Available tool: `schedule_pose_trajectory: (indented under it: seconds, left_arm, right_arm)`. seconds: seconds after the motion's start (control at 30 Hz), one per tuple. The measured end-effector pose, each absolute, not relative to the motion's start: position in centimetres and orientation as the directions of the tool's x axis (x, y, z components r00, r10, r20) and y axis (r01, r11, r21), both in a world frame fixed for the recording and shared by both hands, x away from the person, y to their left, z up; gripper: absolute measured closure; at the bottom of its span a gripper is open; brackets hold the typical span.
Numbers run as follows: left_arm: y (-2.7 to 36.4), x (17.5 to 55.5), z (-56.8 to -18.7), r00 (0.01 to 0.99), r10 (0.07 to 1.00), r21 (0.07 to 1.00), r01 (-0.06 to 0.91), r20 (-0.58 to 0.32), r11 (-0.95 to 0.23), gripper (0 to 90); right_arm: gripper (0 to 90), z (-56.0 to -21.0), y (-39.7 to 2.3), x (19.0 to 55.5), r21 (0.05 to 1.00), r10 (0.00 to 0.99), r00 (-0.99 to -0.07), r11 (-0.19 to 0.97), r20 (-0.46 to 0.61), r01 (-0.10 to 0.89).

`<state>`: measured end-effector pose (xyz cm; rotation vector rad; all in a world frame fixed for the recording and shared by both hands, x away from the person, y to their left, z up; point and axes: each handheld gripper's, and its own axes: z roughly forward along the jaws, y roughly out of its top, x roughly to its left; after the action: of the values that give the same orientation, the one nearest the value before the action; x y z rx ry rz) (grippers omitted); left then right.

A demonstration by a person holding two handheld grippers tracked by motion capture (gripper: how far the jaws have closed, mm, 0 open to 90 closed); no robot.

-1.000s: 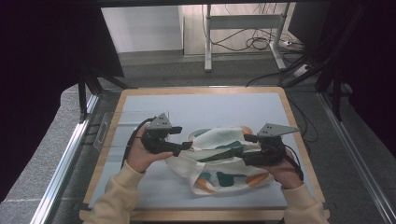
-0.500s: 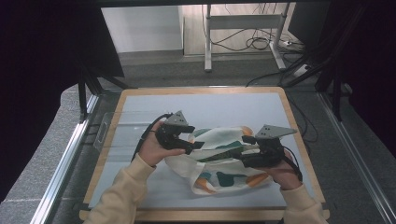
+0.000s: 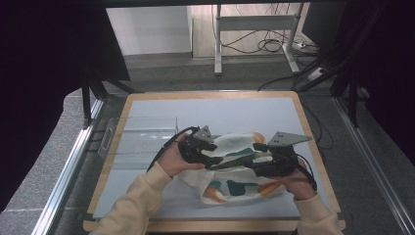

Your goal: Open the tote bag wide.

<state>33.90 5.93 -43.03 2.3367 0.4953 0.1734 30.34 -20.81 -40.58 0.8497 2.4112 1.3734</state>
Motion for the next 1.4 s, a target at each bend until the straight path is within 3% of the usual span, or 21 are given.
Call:
schedule_pose_trajectory:
  seconds: [0.2,0.33,0.8,1.4]
  left_arm:
    - [5.6,33.9,-43.2,0.924,0.382,0.681,0.298,-0.029,-0.669,74.2]
    - [5.8,33.9,-43.1,0.926,0.375,0.682,0.3,-0.041,-0.667,83.2]
    - [5.9,34.4,-43.0,0.922,0.384,0.684,0.315,-0.054,-0.658,84.3]
    - [5.9,34.6,-42.9,0.919,0.389,0.685,0.325,-0.066,-0.652,84.2]
  right_arm:
    - [28.7,-40.6,-20.9,30.4,0.843,0.585,-0.807,0.391,0.083,0.37]
    - [28.8,-40.6,-20.9,30.3,0.845,0.576,-0.814,0.393,0.081,0.363]
    - [29.5,-41.1,-20.7,30.0,0.827,0.531,-0.84,0.42,0.111,0.374]
    - [35.9,-43.2,-16.1,29.2,0.717,0.419,-0.908,0.64,-0.023,0.277]
